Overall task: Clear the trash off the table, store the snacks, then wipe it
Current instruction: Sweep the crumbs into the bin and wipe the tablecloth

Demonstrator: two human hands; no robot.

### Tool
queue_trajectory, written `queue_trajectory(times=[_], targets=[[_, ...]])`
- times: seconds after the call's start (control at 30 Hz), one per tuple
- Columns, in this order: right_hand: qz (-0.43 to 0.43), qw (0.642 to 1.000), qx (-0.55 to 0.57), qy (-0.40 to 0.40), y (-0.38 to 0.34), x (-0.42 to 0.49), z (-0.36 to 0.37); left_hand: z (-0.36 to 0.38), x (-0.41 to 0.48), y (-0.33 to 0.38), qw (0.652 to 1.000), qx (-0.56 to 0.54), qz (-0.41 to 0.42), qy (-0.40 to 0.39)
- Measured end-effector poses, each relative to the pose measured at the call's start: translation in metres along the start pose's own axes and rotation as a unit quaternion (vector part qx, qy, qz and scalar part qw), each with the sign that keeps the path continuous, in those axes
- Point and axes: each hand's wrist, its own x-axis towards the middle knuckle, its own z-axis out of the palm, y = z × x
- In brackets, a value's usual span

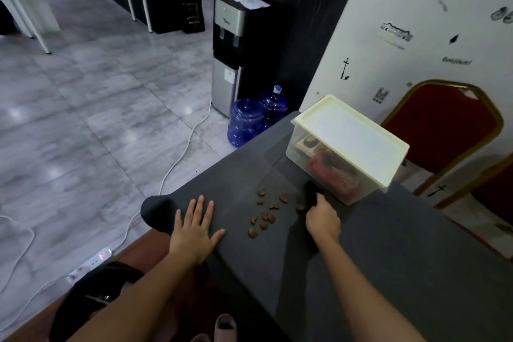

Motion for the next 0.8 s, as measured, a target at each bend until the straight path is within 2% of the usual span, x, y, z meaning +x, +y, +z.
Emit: queue_trajectory(times=[0.13, 0.27, 0.43, 0.5, 0.63, 0.8], targets=[[-0.105, 0.994, 0.015, -0.033, -0.038, -0.022, 0.023, -0.001, -0.003, 0.001, 1.0, 0.01, -0.004, 0.002], [-0.183, 0.979, 0.03, -0.082, -0.044, -0.039, 0.039, -0.001, -0.006, 0.001, 1.0, 0.015, 0.0, -0.008], [-0.14, 0.988, 0.068, -0.015, -0.044, 0.02, 0.008, -0.006, -0.002, 0.004, 1.0, 0.004, -0.013, -0.02], [-0.128, 0.99, 0.063, -0.013, -0.045, 0.046, 0.002, -0.005, 0.002, 0.006, 0.999, 0.009, -0.025, -0.027], [-0.193, 0.978, 0.04, -0.061, -0.063, 0.066, 0.023, -0.007, 0.004, 0.006, 0.998, 0.029, -0.035, -0.049], [-0.303, 0.95, 0.026, -0.076, -0.085, 0.033, 0.055, -0.006, 0.003, 0.006, 0.997, 0.041, -0.035, -0.056]])
